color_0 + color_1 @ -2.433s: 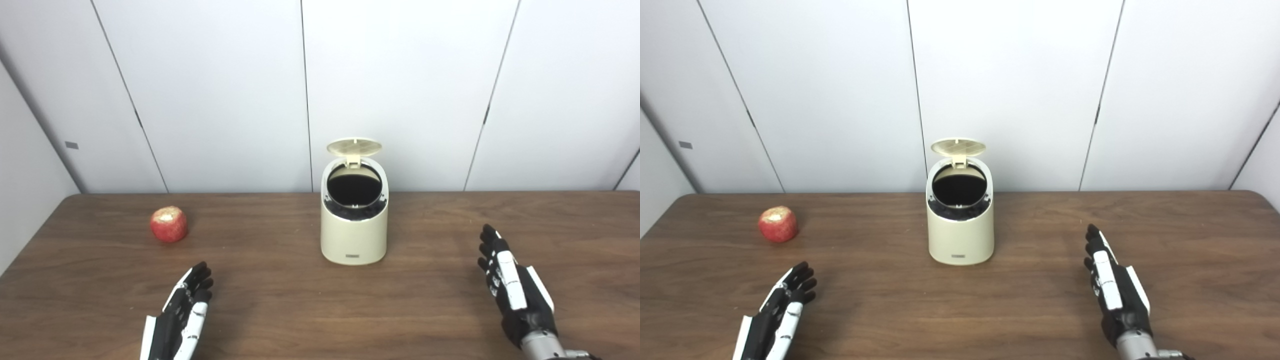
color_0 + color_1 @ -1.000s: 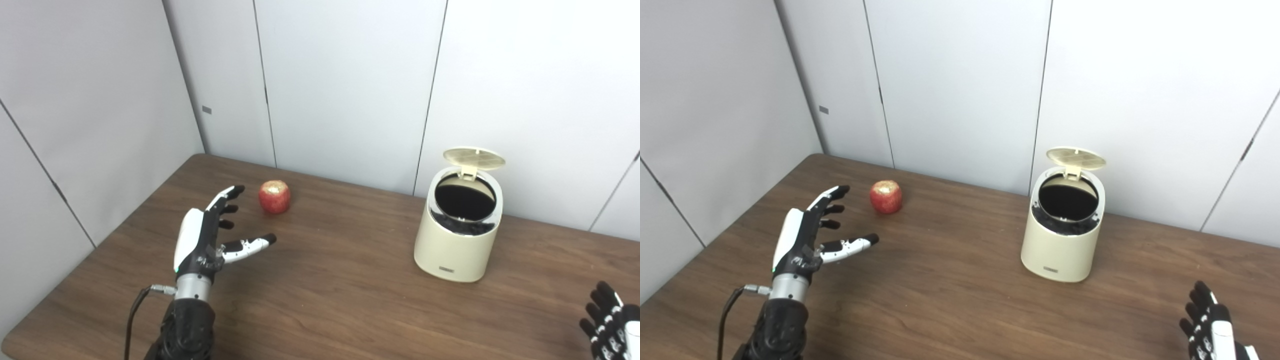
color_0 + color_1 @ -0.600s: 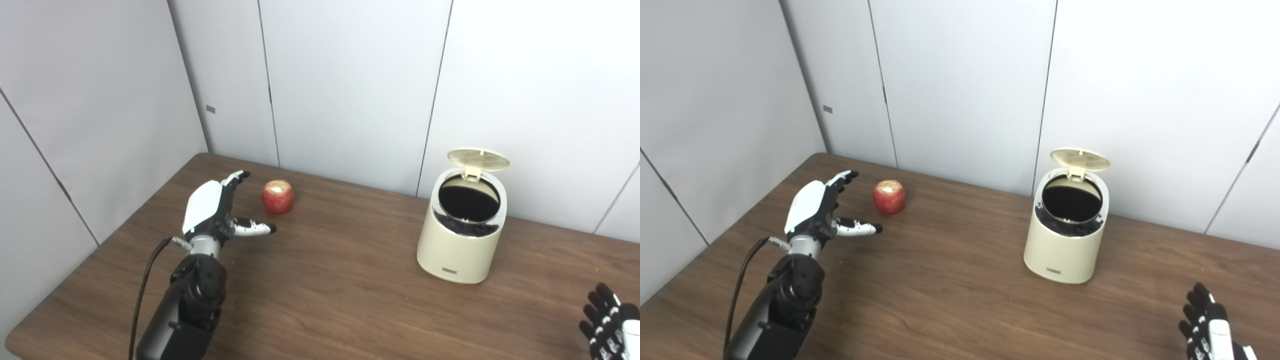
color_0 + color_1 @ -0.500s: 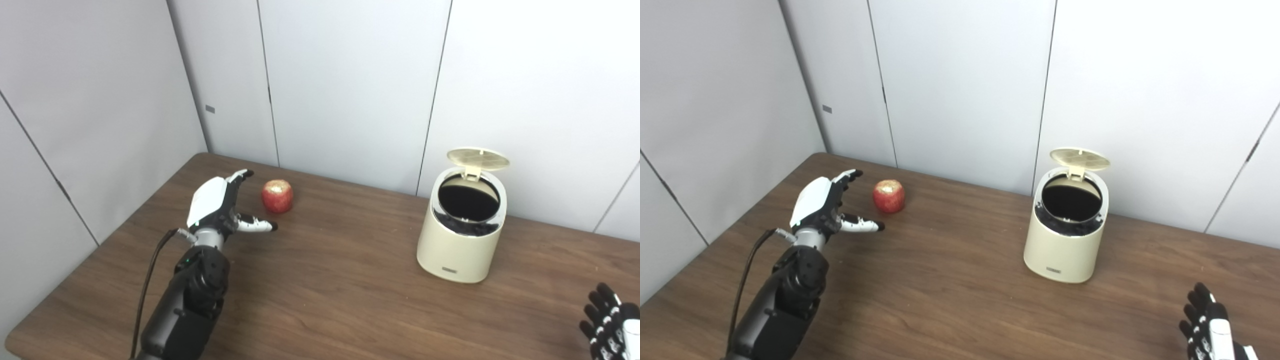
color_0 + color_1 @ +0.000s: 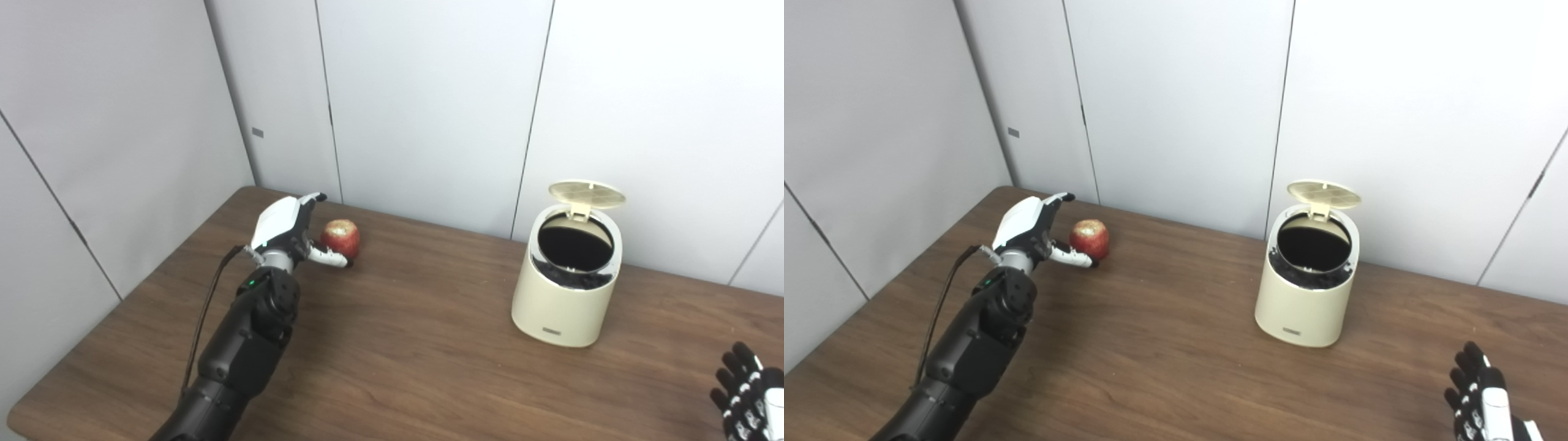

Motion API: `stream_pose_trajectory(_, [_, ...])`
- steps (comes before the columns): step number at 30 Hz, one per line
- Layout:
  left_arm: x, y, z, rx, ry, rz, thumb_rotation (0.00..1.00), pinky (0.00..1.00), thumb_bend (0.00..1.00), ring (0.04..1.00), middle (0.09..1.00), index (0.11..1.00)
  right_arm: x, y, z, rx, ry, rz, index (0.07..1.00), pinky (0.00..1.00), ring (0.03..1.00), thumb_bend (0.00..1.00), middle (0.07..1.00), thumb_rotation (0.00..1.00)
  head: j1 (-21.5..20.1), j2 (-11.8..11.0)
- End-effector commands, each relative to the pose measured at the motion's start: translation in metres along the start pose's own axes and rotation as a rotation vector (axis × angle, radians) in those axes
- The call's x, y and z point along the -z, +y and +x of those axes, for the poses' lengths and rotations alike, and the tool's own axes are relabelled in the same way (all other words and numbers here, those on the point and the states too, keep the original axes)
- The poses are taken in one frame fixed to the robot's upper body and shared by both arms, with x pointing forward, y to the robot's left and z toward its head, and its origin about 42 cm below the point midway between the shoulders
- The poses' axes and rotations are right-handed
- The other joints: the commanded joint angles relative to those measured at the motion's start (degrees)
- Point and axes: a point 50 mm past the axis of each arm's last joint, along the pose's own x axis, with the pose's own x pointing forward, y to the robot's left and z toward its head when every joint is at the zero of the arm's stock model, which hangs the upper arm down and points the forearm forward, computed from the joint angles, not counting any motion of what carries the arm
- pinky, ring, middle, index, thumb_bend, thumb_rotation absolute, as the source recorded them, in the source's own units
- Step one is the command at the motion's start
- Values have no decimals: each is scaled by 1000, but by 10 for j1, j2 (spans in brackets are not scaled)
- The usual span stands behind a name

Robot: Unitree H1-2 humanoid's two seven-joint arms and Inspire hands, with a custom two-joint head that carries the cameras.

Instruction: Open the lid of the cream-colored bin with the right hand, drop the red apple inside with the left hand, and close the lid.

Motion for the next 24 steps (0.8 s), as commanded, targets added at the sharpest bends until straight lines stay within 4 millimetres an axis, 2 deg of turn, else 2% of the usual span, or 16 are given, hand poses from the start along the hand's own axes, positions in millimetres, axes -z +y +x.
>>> stream_pose_trajectory(1, [-20, 28, 16, -73, -42, 14, 137, 767, 972, 916, 960, 934, -21, 4, 3, -9, -85, -8, 1000, 988, 1000, 459, 1000, 1000, -1, 0])
stream_pose_trajectory(6, [-30, 29, 26, -26, -38, 44, 165, 806, 964, 950, 986, 955, -23, 6, 3, -4, -84, 4, 999, 987, 1000, 455, 998, 982, -4, 1])
stream_pose_trajectory(13, [-40, 32, 37, 50, -12, 92, 151, 768, 947, 956, 1000, 968, -26, 10, 3, 7, -87, -5, 988, 980, 1000, 420, 991, 999, -10, 0])
stream_pose_trajectory(24, [-46, 34, 48, 142, 30, 176, 117, 731, 966, 897, 954, 896, -26, 12, 2, 4, -90, 2, 1000, 999, 1000, 387, 1000, 990, -16, 2])
